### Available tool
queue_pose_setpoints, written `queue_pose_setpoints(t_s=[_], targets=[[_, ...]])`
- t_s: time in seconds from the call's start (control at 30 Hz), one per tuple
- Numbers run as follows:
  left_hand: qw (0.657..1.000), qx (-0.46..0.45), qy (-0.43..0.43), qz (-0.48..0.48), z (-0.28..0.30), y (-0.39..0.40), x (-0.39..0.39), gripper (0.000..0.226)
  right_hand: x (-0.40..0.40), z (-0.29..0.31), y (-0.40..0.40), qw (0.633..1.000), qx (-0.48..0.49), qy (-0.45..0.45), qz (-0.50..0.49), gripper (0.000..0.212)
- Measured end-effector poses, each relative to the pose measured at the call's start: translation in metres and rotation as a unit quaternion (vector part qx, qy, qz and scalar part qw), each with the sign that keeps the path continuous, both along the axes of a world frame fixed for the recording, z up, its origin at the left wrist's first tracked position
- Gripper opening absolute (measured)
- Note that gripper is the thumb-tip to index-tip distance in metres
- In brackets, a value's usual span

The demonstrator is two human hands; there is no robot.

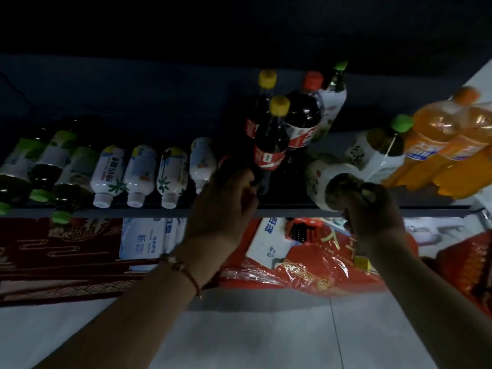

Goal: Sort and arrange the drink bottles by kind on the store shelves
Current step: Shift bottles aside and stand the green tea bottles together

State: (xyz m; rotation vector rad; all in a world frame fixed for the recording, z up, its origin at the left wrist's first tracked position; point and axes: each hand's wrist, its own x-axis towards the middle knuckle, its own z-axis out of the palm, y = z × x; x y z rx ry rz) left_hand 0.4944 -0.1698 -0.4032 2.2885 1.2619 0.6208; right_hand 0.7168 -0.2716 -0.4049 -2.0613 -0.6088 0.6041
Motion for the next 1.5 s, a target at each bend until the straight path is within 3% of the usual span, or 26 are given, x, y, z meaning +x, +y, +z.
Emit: queue_pose_setpoints(t_s=[0.13, 0.23, 0.4, 0.47, 0.63, 0.73, 0.8, 0.87, 1.0, 1.1, 1.2, 1.37, 1.5], targets=[[0.998, 0.048, 0.017, 0.024, 0.033, 0.027, 0.009, 0.027, 0.021, 0.037, 0.013, 0.99, -0.018, -0.128, 0.05, 0.034], [0.995, 0.075, 0.06, 0.015, 0.049, 0.038, 0.02, 0.025, 0.026, 0.057, 0.029, 0.98, -0.005, -0.166, 0.106, 0.019], [0.99, 0.119, 0.023, 0.065, 0.059, 0.062, 0.024, 0.018, 0.034, 0.062, 0.052, 0.981, 0.003, -0.136, 0.136, 0.023], [0.99, 0.118, 0.026, 0.078, 0.059, 0.068, 0.026, 0.027, 0.038, 0.059, 0.062, 0.983, -0.01, -0.126, 0.133, 0.03], [0.984, 0.144, 0.056, 0.088, 0.045, 0.078, 0.025, 0.054, 0.04, 0.045, 0.067, 0.985, -0.012, -0.092, 0.146, 0.026], [0.981, 0.172, 0.031, 0.082, 0.032, 0.08, 0.021, 0.061, 0.026, 0.036, 0.058, 0.98, 0.03, -0.101, 0.167, 0.01], [0.978, 0.189, 0.032, 0.087, 0.028, 0.089, 0.022, 0.062, 0.002, 0.029, 0.046, 0.973, 0.08, -0.135, 0.168, 0.027], [0.975, 0.203, 0.051, 0.077, 0.029, 0.103, 0.024, 0.063, -0.039, 0.018, 0.035, 0.959, 0.117, -0.167, 0.196, 0.029], [0.978, 0.205, 0.034, 0.015, 0.032, 0.118, 0.014, 0.07, -0.118, -0.035, 0.053, 0.91, 0.085, -0.218, 0.342, 0.049], [0.972, 0.234, 0.023, 0.001, -0.002, 0.102, -0.036, 0.067, -0.148, -0.076, 0.081, 0.872, 0.108, -0.255, 0.402, 0.06], [0.956, 0.281, 0.081, -0.016, -0.065, 0.089, -0.098, 0.059, -0.162, -0.096, 0.104, 0.856, 0.102, -0.312, 0.399, 0.064], [0.933, 0.292, 0.201, -0.069, -0.137, 0.095, -0.139, 0.057, -0.179, -0.112, 0.125, 0.856, 0.045, -0.352, 0.376, 0.059], [0.93, 0.333, 0.139, -0.066, -0.136, 0.1, -0.141, 0.053, -0.195, -0.124, 0.136, 0.88, 0.049, -0.352, 0.315, 0.055]])
